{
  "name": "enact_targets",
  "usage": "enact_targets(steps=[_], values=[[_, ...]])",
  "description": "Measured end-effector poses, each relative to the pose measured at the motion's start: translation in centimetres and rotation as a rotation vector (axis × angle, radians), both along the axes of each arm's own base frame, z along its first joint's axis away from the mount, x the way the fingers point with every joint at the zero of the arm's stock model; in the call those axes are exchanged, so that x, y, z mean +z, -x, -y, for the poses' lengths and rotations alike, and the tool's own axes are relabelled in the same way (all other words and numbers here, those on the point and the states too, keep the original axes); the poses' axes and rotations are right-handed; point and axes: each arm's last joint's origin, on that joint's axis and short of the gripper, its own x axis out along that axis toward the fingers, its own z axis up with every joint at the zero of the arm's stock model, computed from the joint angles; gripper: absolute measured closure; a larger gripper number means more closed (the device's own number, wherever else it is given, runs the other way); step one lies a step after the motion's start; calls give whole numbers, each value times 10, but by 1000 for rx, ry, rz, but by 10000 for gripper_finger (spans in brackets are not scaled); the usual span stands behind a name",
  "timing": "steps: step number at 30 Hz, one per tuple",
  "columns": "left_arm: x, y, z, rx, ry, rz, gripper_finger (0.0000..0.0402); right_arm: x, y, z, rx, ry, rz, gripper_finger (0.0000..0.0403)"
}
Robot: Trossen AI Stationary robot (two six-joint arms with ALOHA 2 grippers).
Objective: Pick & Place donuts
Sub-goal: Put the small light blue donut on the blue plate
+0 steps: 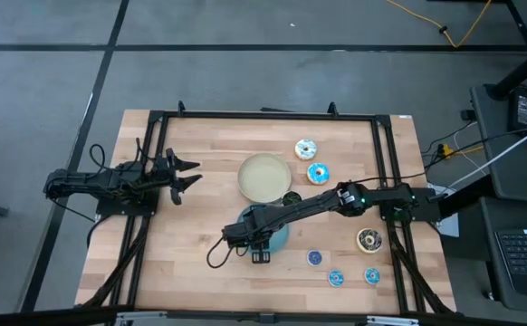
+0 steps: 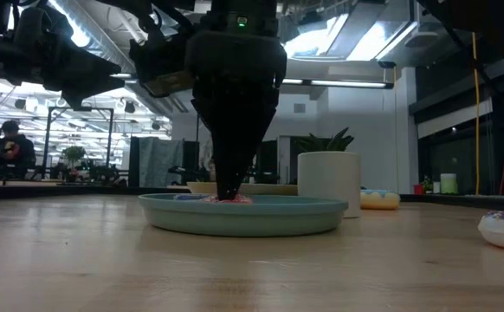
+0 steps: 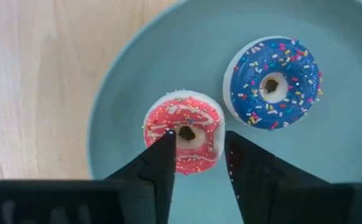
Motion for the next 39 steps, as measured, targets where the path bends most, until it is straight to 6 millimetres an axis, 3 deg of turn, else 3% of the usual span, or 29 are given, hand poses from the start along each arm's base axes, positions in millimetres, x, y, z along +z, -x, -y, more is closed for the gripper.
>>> enact_targets(steps=[17,23,29,35,39], values=[[0,0,0,1,0,0,205,25,9,2,-63,6,-14,238],[0,0,0,0,0,0,205,36,15,1,-240,-9,-20,238],[0,0,0,0,0,0,205,60,24,-5,-421,-53,10,238],[0,0,0,0,0,0,205,82,37,-14,-531,-86,47,237],[0,0,0,0,0,0,205,86,51,-18,-559,-83,32,237]])
